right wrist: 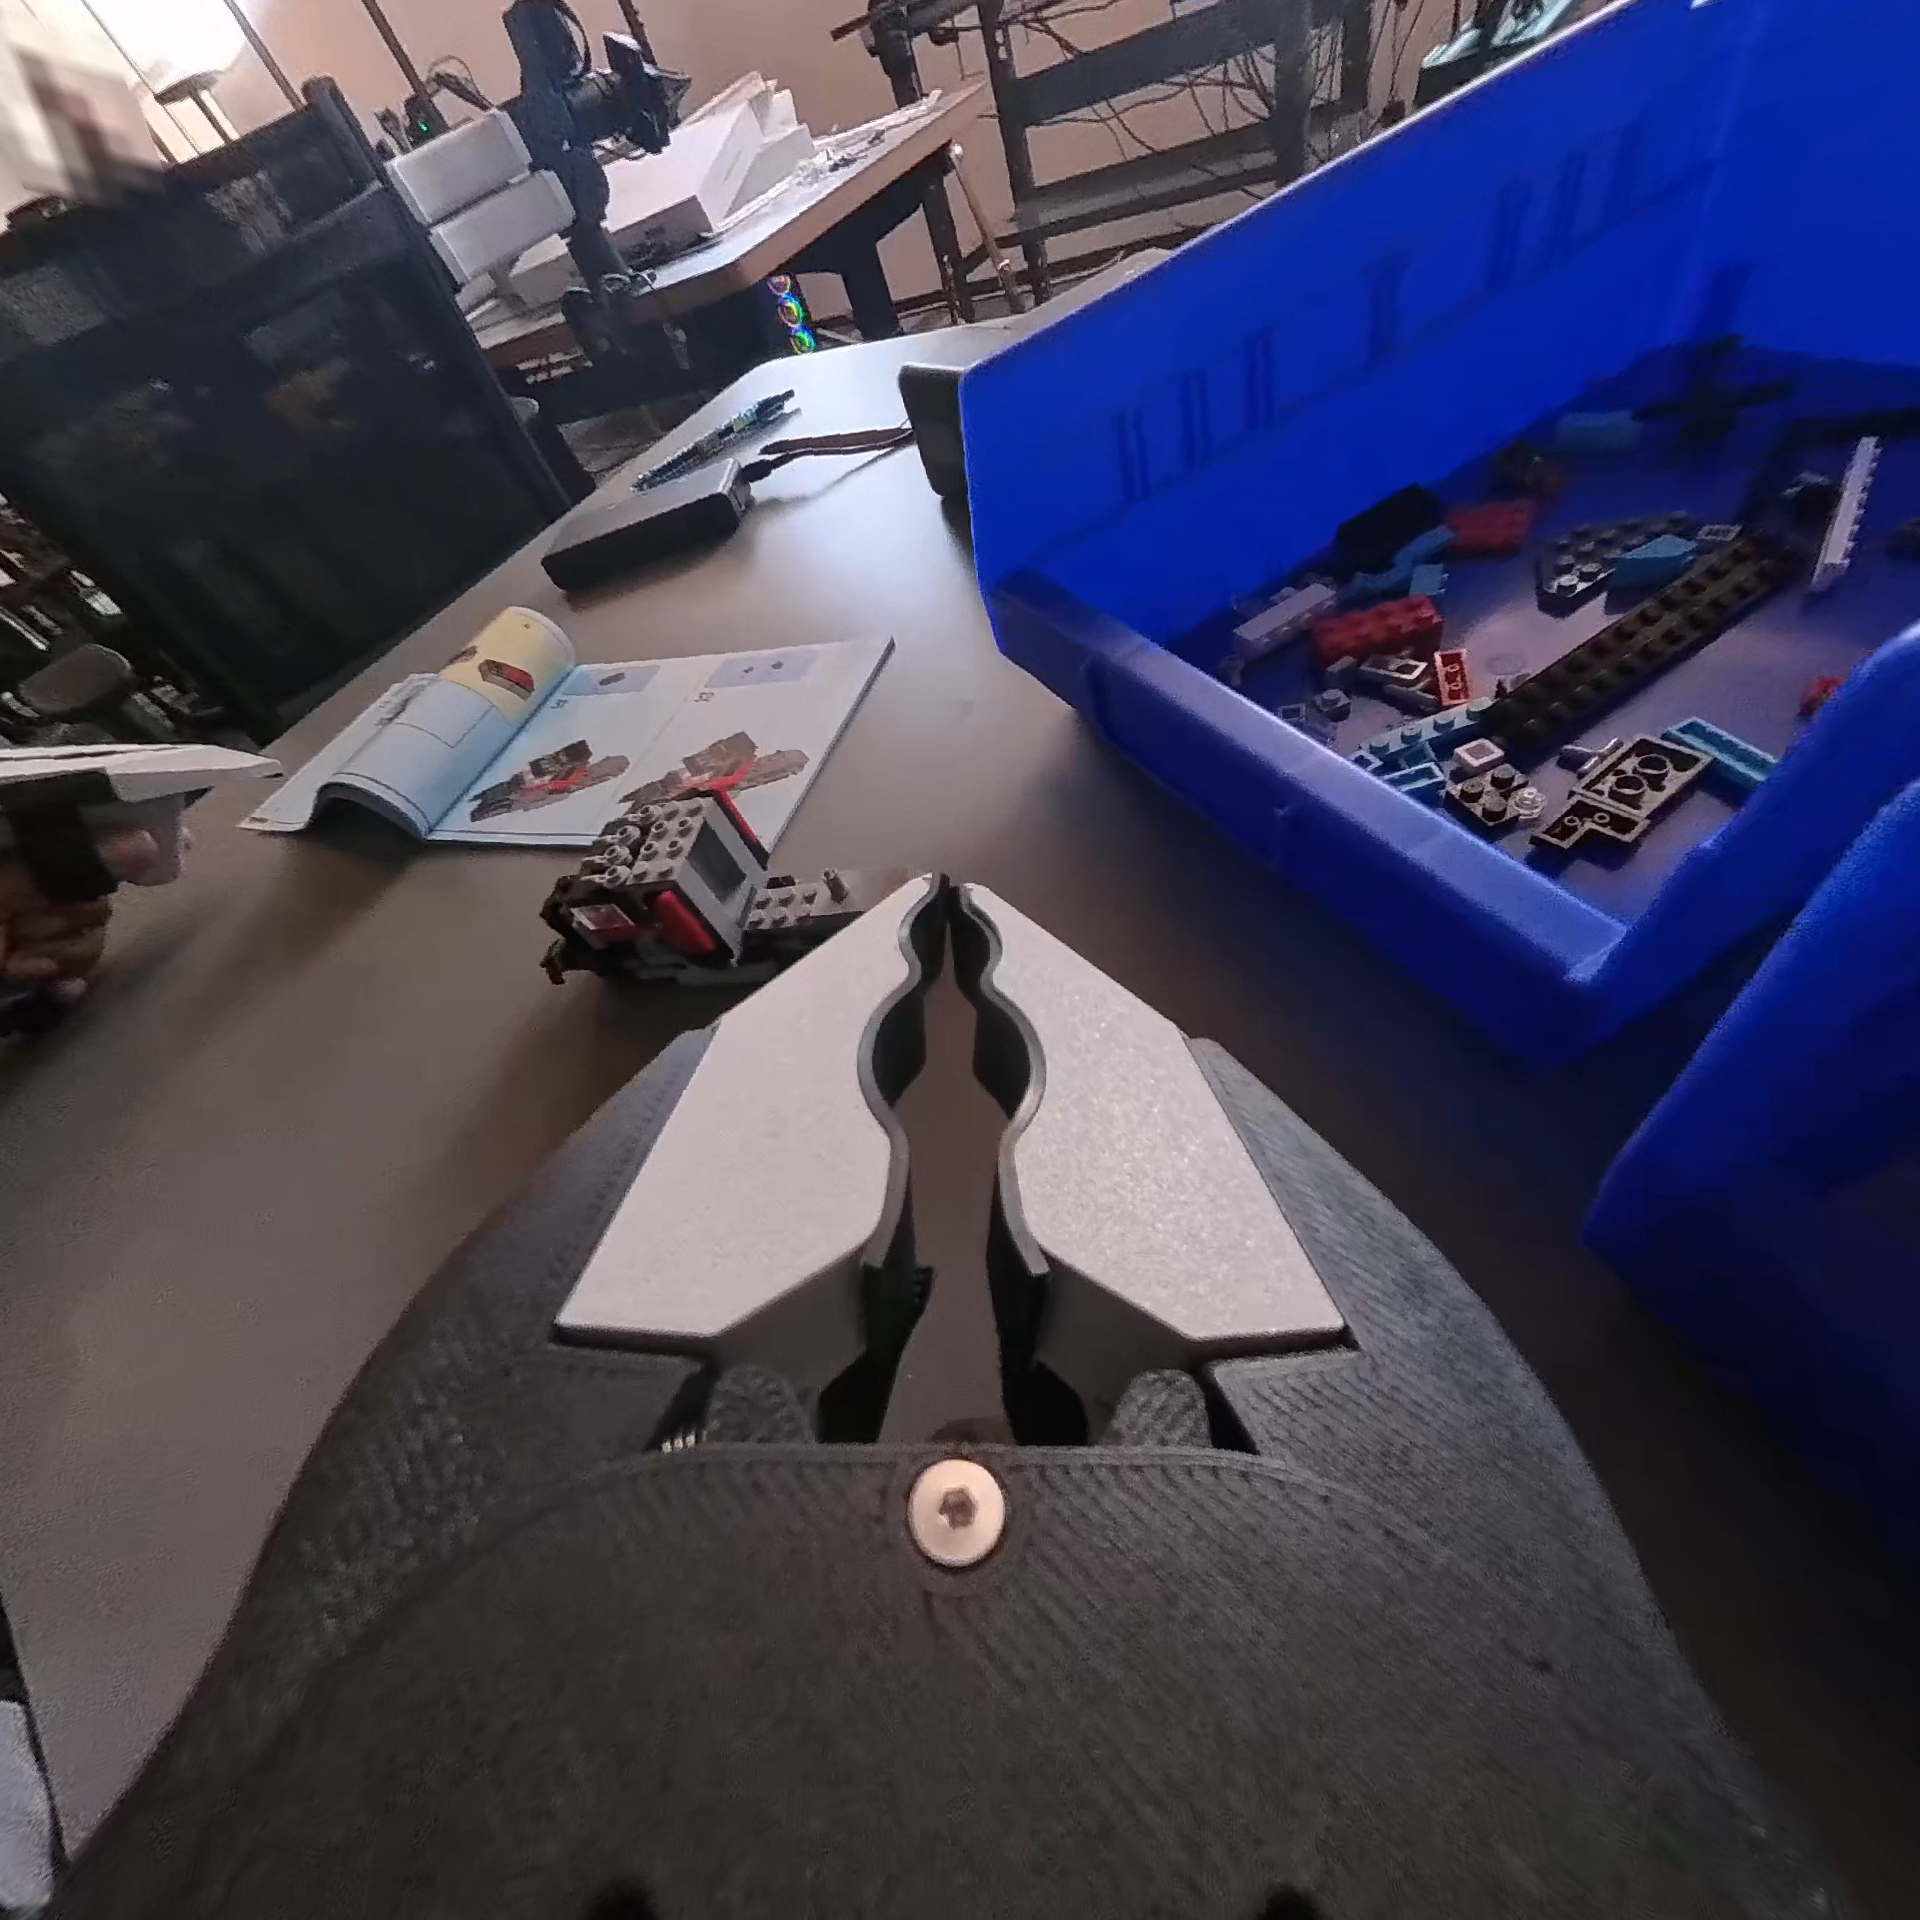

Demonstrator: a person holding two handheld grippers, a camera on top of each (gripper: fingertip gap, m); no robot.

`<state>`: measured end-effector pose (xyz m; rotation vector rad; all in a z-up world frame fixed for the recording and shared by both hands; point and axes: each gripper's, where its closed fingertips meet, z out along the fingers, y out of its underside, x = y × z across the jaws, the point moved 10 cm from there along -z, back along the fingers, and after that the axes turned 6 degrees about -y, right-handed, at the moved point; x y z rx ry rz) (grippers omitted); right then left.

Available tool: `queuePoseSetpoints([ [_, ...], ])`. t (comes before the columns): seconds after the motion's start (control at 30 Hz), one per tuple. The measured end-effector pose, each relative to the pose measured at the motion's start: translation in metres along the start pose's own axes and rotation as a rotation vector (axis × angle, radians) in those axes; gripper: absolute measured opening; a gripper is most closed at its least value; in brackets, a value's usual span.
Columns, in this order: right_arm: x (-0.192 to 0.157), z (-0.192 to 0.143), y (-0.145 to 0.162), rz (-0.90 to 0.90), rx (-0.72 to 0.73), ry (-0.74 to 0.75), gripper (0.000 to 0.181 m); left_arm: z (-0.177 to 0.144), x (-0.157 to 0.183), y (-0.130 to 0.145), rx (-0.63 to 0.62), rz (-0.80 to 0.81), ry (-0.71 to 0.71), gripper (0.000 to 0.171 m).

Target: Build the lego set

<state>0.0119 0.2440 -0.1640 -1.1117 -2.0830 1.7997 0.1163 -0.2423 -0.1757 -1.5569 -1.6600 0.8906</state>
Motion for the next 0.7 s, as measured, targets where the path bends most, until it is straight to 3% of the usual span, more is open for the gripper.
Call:
queuePoseSetpoints([
  [0.5,0.025,-0.029,0.001,0.012,-0.014,0.056,0.000,0.003,-0.003,0.001,-0.025,-0.028,-0.023,0.001],
  [0.7,0.033,-0.030,0.002,0.070,-0.034,0.010,0.000,0.006,-0.002,0.001,-0.048,-0.008,-0.044,0.001],
])
